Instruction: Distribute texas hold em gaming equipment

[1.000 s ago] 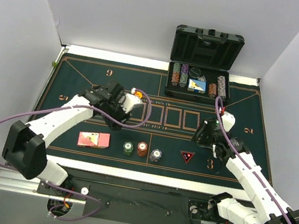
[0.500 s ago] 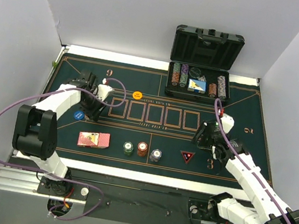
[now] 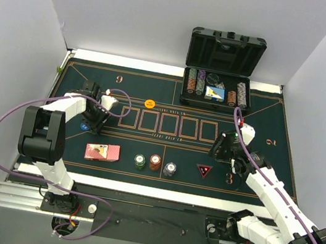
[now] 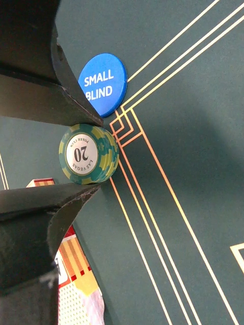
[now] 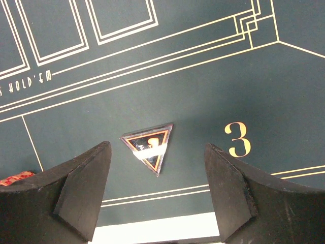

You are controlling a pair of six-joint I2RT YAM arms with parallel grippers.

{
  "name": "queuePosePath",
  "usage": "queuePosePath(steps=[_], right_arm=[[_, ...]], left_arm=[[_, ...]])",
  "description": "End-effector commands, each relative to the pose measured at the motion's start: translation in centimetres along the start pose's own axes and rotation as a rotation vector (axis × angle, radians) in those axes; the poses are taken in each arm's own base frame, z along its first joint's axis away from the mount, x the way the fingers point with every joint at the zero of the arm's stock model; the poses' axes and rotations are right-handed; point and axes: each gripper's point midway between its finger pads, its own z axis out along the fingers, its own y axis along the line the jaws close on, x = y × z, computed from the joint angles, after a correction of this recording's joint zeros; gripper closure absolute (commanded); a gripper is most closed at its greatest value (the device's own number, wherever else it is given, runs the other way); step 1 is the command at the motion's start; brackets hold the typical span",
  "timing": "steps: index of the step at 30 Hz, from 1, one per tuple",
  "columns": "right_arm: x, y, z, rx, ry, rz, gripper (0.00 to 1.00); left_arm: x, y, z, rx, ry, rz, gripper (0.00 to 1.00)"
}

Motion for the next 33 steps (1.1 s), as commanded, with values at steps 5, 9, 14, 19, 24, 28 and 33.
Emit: queuePosePath(steps=[5,9,14,19,24,28,33], right_arm=[[0.1,-0.1,0.0,-0.004,0.001,0.013,0.31],[0.1,0.0,-0.1,-0.010,0.002,0.014,0.31],[0.0,0.2,-0.2,-0.020,0.000,0.018,0.31],[-0.2,0.3,-0.4,-0.026,-0.004,0.017,0.31],[-0.2,0.3,-0.5,-0.029,-0.007,0.020,0.30],[0.2,0.1,-0.5,-0.028,-0.001,0.016,0.30],[0.5,-0.2,-0.5,-0.026,0.003,0.015,0.28]], left_arm=[[-1.2,0.9,0.2,-0.024,-0.047,0.013,0.48],[-1.1,0.9,-0.6,-0.039,-0.067,0.013,0.08],[-2.3,0.7,-3.4,-0.038,-0.122,0.024,0.07],[-5.8,-0.4,-8.5,-0.003,-0.248,0.041,0.06],[-6.1,-8.1,-11.4,0.124,-0.263,0.185,0.05],[-2.5,-15.8,-9.1,0.211,-0.200,0.359,0.05],[0.1,-21.2,-7.5,0.317,-0.161,0.508,0.04]])
